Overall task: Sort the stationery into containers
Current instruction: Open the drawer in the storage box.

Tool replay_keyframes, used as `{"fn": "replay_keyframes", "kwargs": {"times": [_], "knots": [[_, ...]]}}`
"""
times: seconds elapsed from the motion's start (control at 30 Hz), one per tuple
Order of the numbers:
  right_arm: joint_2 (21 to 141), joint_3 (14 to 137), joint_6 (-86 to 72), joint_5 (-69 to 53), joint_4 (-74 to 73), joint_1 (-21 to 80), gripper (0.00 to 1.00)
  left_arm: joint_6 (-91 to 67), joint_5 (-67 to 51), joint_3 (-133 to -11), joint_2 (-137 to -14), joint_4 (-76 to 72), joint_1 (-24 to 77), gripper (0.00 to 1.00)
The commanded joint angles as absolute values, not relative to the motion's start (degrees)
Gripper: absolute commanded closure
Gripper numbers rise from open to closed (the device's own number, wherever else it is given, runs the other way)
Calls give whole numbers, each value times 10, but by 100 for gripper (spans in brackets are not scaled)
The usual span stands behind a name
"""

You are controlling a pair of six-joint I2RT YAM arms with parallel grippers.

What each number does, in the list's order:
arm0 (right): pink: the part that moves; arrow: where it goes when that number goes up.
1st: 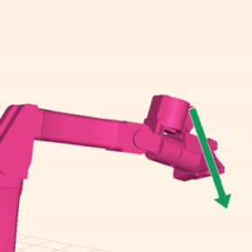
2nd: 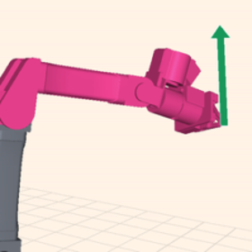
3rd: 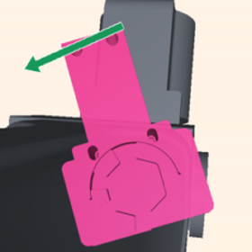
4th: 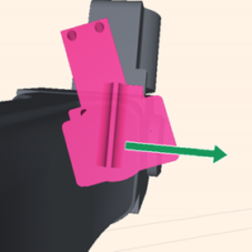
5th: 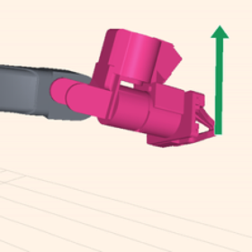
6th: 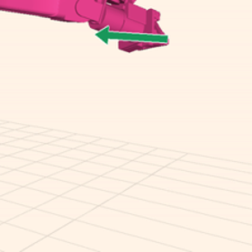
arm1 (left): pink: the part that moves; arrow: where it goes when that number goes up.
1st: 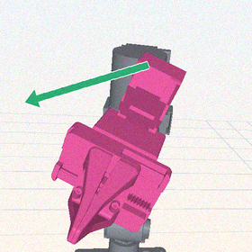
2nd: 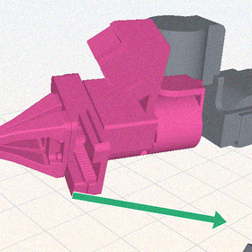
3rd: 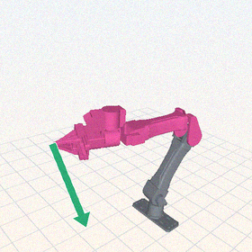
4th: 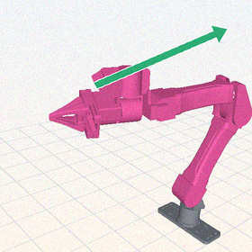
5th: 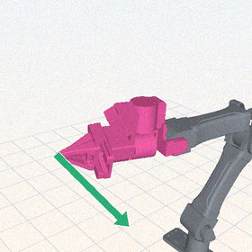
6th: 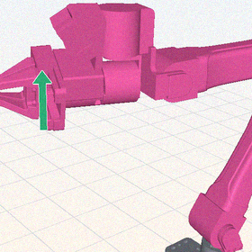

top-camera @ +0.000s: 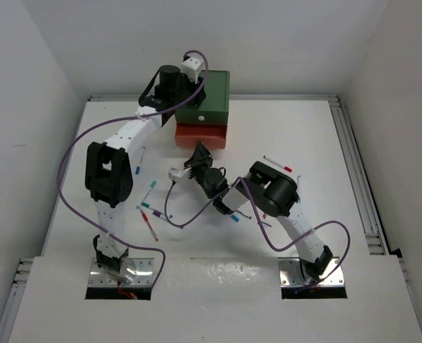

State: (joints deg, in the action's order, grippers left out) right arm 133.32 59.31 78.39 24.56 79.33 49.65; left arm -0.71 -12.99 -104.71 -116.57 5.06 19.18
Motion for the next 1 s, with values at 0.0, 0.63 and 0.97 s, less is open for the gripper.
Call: {"fn": "replay_keyframes", "kwargs": {"times": [0.0, 0.63, 0.97], "knots": [[1308, 565, 766, 257, 943, 517, 100, -25, -133, -1028, -1171, 103, 204, 50], [1259, 491, 751, 322, 944, 571, 100, -25, -124, -1004, -1146, 102, 211, 50], [1246, 479, 744, 335, 944, 588, 98, -24, -123, -1000, -1144, 103, 213, 49]]}}
